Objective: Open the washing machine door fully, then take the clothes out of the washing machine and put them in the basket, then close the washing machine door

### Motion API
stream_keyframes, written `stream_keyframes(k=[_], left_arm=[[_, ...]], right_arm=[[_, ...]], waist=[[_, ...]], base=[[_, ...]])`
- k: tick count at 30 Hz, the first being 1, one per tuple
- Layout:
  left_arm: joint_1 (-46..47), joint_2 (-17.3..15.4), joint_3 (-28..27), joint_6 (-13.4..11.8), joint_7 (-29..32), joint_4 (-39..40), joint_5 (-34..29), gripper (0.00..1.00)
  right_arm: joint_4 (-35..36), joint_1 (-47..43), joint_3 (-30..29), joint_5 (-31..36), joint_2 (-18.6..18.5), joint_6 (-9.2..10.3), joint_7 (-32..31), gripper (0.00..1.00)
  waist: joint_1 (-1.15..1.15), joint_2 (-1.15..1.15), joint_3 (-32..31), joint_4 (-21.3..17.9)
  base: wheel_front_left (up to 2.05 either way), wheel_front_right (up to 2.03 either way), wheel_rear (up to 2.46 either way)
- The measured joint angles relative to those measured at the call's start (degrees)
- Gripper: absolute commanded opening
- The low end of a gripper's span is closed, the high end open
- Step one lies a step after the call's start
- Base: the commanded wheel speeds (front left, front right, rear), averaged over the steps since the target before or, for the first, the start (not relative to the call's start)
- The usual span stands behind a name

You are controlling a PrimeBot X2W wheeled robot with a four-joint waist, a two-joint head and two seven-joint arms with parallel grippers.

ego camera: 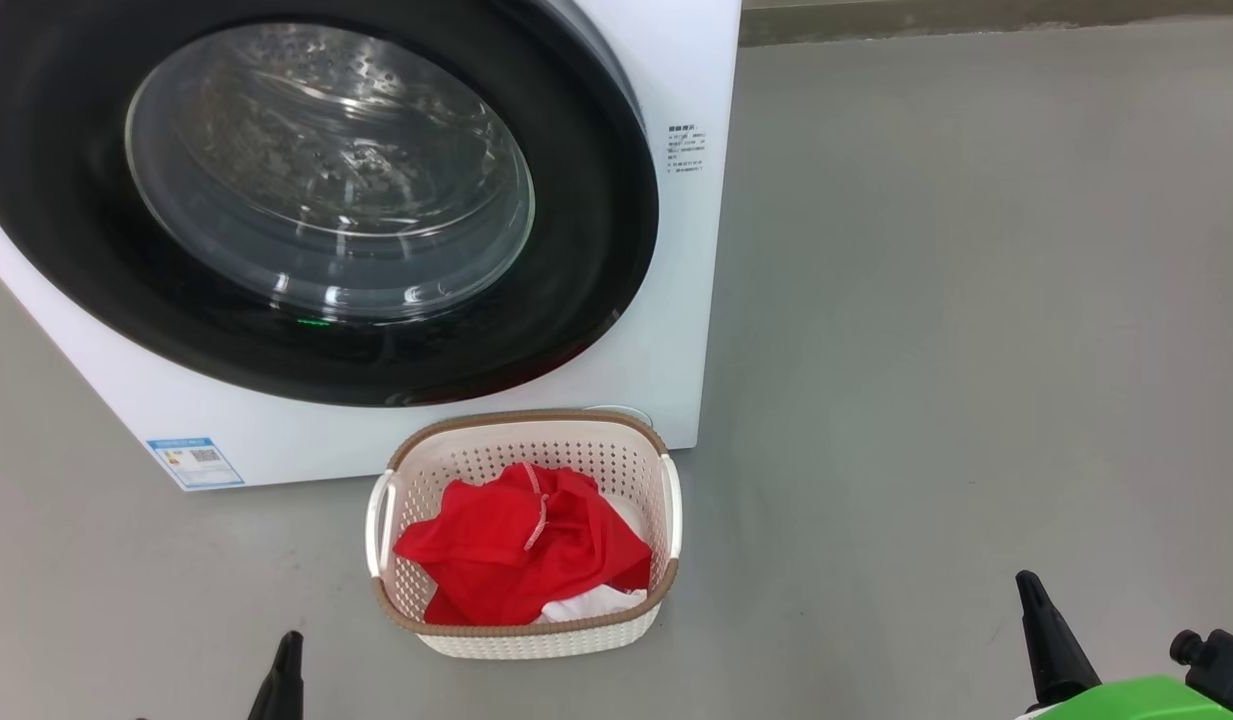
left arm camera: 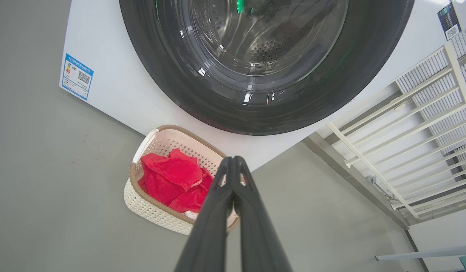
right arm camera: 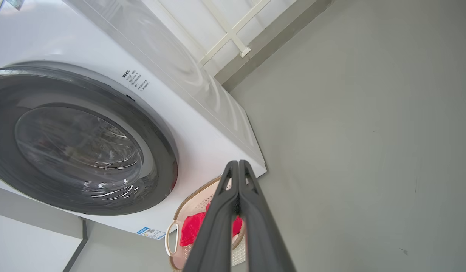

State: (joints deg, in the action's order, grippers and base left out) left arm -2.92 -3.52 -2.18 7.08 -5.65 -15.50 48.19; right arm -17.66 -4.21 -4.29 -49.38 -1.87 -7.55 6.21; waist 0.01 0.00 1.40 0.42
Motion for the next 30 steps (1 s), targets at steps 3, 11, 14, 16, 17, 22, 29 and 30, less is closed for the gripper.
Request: stream_keyframes(k=[3,11,14,16,17,22,29,30], left_arm=[[0.53,0.13,-0.10,0.00,0.41,-0.01,1.52,0.00],[0.94,0.34,-0.37,0.00,1.67,0.00,6.44,0.00],[1.17,0.36,-0.49,0.00,2.13,0.00,7.92,0.00],[1.44,0.37,-0.58,0.00,2.58,-0.01,9.22,0.00],[1.69,0.41,-0.62,0.00,2.64,0.00,9.92,0.00],[2.05,0.48,-0.83,0.00,3.55,0.01,12.70,0.00],[2.16,0.52,-1.09,0.00,4.67,0.01,16.86,0.00],[2.30,0.53,-1.12,0.00,4.78,0.01,17.50,0.00]], right_arm=[[0.07,0.10,-0.16,-1.65,0.00,0.00,-0.53,0.00],[0.29,1.30,-0.41,-6.23,-0.01,0.00,-1.80,0.00],[0.31,1.30,-0.48,-8.05,-0.02,0.01,-2.27,0.00],[0.33,1.32,-0.56,-8.99,-0.02,0.01,-2.70,0.00],[0.35,1.36,-0.56,-9.59,-0.02,0.01,-2.79,0.00],[0.57,2.43,-0.73,-12.44,-0.03,0.01,-3.72,0.00],[0.73,2.87,-0.90,-16.31,-0.04,0.01,-4.79,0.00],[0.74,3.09,-0.96,-17.00,-0.04,0.01,-5.00,0.00]], waist=[[0.00,0.00,-0.05,-0.02],[0.00,0.00,-0.18,-0.06],[0.00,0.00,-0.23,-0.08],[0.00,0.00,-0.27,-0.09],[0.00,0.00,-0.28,-0.10],[0.00,0.00,-0.36,-0.13],[0.00,0.00,-0.48,-0.17],[0.00,0.00,-0.50,-0.17]], base=[[0.00,0.00,0.00],[0.00,0.00,0.00],[0.00,0.00,0.00],[0.00,0.00,0.00],[0.00,0.00,0.00],[0.00,0.00,0.00],[0.00,0.00,0.00],[0.00,0.00,0.00]])
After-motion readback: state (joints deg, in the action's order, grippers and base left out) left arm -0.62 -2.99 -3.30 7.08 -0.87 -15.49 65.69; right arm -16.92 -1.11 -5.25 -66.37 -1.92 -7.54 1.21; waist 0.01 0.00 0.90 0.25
